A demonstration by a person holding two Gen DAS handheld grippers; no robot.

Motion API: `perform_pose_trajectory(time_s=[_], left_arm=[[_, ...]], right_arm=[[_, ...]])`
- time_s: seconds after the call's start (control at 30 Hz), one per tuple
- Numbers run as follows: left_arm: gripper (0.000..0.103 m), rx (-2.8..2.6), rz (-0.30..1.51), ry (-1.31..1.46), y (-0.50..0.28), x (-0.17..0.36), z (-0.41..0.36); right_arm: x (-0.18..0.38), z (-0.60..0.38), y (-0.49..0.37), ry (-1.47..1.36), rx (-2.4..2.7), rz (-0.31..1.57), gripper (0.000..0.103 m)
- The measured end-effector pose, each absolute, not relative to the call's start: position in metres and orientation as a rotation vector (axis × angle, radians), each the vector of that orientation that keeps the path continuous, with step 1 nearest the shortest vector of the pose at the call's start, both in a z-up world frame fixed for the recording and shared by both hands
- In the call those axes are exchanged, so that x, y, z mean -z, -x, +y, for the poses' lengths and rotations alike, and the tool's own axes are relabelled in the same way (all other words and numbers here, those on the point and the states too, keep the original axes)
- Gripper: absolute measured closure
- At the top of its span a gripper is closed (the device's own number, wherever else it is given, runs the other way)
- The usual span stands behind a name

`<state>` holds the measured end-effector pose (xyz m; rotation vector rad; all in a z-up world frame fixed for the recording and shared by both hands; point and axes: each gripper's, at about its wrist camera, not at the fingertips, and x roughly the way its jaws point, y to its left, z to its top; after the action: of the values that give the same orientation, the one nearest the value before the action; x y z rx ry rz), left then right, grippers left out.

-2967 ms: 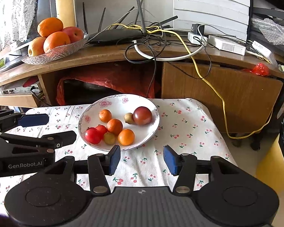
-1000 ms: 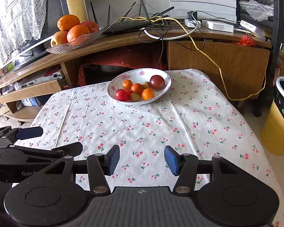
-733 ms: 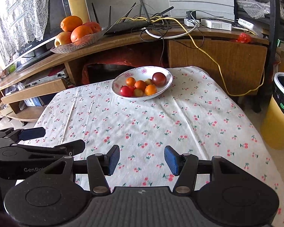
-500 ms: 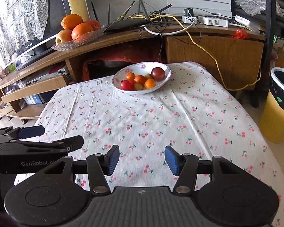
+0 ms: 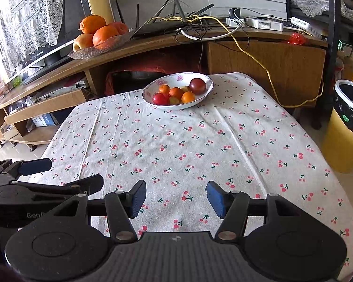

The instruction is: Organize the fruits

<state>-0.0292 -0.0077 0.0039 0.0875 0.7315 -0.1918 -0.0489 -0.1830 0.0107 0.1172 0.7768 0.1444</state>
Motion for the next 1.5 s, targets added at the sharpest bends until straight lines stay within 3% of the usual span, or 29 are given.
perform_pose_trajectory(time_s=[1.5], left_arm=[[0.0, 0.164, 0.748, -0.133, 0.034, 0.002, -0.013]], right_arm=[[-0.001, -0.181, 0.053, -0.106, -0.132, 0.819, 0.05]])
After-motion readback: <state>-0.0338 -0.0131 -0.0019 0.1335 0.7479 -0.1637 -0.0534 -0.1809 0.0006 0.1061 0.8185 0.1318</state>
